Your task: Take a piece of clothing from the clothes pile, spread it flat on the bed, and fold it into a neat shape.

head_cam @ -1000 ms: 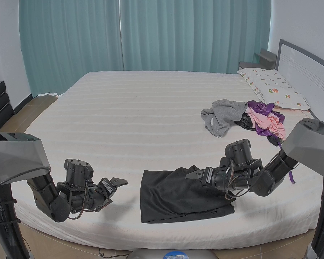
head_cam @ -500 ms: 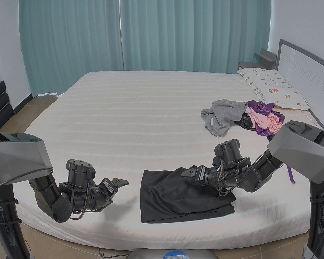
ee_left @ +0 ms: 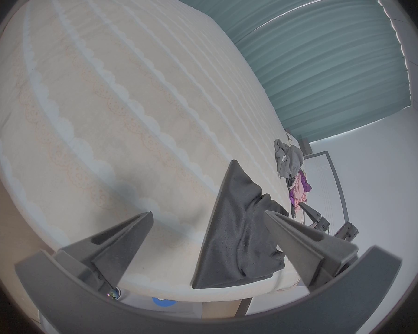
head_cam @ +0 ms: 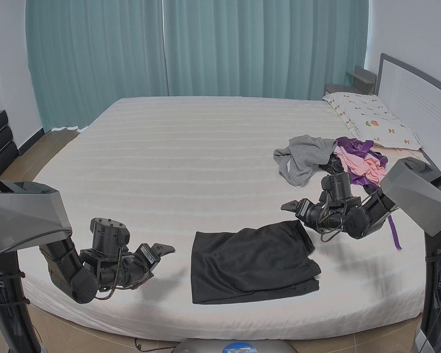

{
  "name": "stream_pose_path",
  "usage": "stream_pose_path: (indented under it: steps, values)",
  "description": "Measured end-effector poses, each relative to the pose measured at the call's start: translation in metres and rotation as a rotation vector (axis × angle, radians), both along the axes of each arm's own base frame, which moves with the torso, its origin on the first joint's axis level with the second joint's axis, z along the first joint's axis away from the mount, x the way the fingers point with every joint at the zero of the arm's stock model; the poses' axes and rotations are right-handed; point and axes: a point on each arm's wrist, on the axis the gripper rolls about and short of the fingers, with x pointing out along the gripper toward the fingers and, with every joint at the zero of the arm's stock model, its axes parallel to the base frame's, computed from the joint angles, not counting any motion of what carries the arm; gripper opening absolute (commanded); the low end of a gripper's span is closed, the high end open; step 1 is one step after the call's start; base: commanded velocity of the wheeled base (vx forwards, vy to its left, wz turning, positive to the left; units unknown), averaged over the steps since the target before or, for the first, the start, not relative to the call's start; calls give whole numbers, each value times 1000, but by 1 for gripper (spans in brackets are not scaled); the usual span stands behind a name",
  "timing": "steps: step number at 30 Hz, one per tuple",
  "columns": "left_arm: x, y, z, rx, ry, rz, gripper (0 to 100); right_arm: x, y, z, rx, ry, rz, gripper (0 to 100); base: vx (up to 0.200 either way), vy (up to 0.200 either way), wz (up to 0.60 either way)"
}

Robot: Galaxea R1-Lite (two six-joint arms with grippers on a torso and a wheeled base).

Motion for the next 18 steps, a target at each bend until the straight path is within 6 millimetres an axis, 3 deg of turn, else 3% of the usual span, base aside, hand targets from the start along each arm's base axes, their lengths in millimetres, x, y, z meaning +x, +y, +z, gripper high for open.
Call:
stream_pose_path:
  steps: [5,17,18]
  values:
    - [0,0,0,1,1,0,100,5,-7,0,20,-45,12,100,0,0,0]
    - [0,0,0,2,0,-1,100,-5,-12,-18,-47,-71,126,100,0,0,0]
    - [0,0,0,1,0,-1,100,-6,-12,-20,-53,-67,130,0,0,0,0]
